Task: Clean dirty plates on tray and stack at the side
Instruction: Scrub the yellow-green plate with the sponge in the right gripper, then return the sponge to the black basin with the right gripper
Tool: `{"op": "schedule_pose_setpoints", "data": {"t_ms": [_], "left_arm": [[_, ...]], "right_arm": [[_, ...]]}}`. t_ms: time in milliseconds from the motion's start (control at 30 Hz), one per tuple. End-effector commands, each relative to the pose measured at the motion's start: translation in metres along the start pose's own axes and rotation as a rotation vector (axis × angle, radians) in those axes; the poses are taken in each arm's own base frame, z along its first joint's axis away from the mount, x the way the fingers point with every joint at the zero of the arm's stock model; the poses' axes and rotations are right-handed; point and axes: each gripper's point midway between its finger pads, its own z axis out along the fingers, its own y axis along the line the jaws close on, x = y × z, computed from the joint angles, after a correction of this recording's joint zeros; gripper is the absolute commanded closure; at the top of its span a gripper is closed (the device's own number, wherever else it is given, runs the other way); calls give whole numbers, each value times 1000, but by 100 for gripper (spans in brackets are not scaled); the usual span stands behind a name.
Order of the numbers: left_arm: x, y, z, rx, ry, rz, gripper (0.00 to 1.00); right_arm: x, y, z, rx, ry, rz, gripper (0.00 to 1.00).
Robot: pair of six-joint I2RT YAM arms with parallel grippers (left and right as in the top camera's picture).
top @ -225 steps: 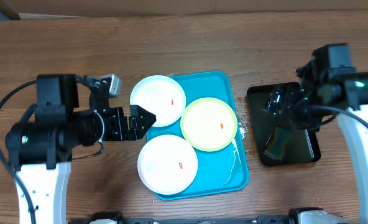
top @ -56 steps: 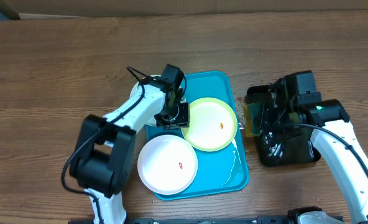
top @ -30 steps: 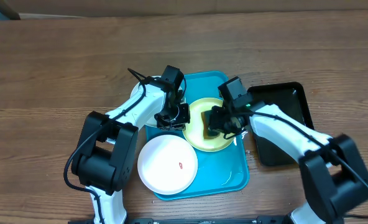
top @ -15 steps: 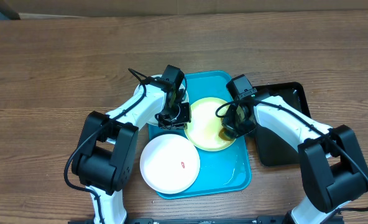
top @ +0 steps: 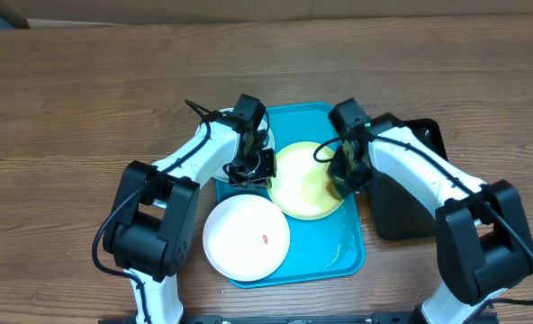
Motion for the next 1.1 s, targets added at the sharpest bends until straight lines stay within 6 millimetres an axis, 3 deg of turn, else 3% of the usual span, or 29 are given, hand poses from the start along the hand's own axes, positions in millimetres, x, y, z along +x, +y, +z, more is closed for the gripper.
{"op": "schedule_pose_setpoints", "data": {"t_ms": [0,133,233,367,567,767,833,933,1067], "left_arm": [[-4,22,4,-69,-4,-42,96],[-4,22,4,-68,-4,-38,96],[-4,22,4,-65,-3,-28,96],[-3,18,3,-54,-1,0,96],[-4,2,-4,-41,-25,87,96],[-10,-14,-17,-41,-59,160,96],[-13,-17,-21,-40,-63,173,96],[-16,-22,-30,-37,-71,184,96],[-21,-31,-45,-45,-86,217,96]], "right_arm": [[-33,-11,-35,6,-141,10,96],[-41,-18,-61,-39,-175,25,96],[-47,-36,-78,-73,-175,73,96],[-56,-59,-83,-120,-128,52,96],[-48,-95,-41,-90,-45,84,96],[-37,-101,-2,-108,-41,95,95],[-37,-101,2,-112,-47,95,87],[-37,-101,-4,-115,-46,94,66],[-45,-95,-34,-193,-87,54,41]]}}
